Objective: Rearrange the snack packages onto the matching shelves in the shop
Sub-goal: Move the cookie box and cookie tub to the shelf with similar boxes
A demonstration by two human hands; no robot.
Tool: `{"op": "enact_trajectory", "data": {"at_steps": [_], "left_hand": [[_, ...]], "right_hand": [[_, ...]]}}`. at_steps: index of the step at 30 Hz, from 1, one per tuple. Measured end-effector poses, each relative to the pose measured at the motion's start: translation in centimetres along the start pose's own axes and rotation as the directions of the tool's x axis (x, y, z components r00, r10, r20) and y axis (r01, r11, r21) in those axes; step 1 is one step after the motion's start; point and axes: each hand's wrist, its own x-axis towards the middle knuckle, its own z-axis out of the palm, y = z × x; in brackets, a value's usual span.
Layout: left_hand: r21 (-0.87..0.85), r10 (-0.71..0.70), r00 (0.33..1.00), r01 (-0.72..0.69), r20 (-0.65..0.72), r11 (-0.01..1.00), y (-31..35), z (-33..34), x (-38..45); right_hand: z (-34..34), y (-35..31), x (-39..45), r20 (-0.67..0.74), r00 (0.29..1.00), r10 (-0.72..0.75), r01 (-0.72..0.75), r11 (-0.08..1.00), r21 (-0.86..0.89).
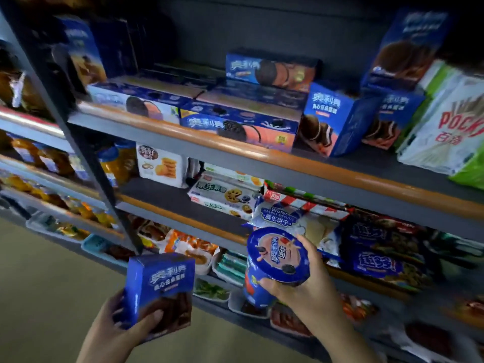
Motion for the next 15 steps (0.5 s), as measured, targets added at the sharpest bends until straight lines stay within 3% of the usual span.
{"op": "enact_trajectory", "data": {"at_steps": [7,15], "left_hand": [[-0.004,0.286,0.917,-0.297,0.279,0.955,9.1,1.9,2.7],[-0.049,0.492,0.803,-0.507,0.337,0.861,17.2,6.3,2.0]], "right_hand": [[-2.3,-6.5,-1.2,-0.282,0.956,-0.077,0.053,0.994,-0.092],[-6.8,-12.0,0.2,-0.455,0.863,-0.22,0.16,0.973,-0.168]]}}
